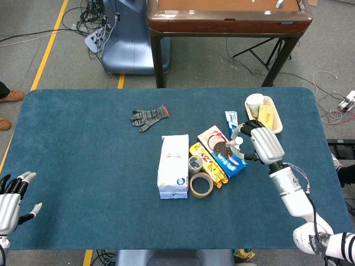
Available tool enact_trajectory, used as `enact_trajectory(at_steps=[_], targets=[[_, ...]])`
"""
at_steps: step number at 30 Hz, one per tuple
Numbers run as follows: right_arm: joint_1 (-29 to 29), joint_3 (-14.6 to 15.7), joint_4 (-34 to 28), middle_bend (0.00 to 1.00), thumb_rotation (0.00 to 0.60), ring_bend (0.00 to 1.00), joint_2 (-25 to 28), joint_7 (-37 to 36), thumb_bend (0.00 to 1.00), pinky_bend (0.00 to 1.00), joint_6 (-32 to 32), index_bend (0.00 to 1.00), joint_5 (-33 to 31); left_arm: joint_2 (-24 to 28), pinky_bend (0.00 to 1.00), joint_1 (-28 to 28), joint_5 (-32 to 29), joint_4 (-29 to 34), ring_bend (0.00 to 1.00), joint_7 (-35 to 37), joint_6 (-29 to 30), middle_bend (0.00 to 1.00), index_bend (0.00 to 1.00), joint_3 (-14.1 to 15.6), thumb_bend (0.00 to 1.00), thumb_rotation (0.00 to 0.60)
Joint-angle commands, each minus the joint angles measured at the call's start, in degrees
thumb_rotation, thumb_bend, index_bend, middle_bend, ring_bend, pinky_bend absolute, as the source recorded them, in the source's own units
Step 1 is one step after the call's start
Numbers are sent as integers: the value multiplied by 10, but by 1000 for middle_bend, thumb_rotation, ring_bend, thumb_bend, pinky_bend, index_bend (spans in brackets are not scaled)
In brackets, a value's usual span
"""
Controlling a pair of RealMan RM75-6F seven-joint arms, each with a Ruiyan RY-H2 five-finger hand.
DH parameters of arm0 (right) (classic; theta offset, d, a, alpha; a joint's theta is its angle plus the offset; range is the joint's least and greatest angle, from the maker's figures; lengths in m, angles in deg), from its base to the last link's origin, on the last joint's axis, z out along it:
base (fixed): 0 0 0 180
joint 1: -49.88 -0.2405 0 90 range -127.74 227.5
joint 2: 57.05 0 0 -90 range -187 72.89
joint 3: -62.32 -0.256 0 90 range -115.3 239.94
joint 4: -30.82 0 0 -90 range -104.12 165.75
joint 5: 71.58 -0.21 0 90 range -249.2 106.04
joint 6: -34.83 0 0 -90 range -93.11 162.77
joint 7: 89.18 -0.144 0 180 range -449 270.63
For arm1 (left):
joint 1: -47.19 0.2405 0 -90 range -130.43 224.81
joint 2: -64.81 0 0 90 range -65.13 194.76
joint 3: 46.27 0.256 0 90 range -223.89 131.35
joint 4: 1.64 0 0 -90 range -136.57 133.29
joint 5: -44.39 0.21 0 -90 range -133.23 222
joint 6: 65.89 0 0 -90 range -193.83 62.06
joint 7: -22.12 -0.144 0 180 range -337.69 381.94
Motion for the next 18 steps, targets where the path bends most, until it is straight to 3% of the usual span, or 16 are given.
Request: enact_trajectory(at_steps=[1, 5, 7, 13, 16, 18], targets=[[11, -6, -7, 447, 600, 311, -8, -176, 518, 267, -35, 673, -19, 0, 47, 1, 0, 1, 193, -1, 0, 152, 163, 1, 254, 600], [13, -2, 4, 447, 600, 320, -3, -242, 518, 290, -60, 674, -9, 1, 47, 1, -1, 2, 193, -2, -1, 152, 163, 1, 254, 600], [13, 5, 24, 448, 600, 327, -5, -218, 518, 293, -58, 674, 1, 1, 47, 1, -1, 2, 193, -2, -2, 152, 163, 1, 254, 600], [14, 23, 66, 448, 600, 339, -22, -32, 519, 363, -27, 673, -18, 0, 47, -1, -2, 3, 193, -4, -5, 152, 163, 1, 254, 600], [15, 20, 58, 448, 600, 346, -21, -13, 518, 382, -35, 674, -46, -1, 47, -2, -3, 3, 193, -5, -7, 152, 163, 1, 254, 600], [18, 14, 43, 451, 600, 359, -16, -42, 519, 395, -50, 674, -67, -2, 47, -2, -3, 2, 193, -5, -8, 152, 163, 1, 253, 600]])
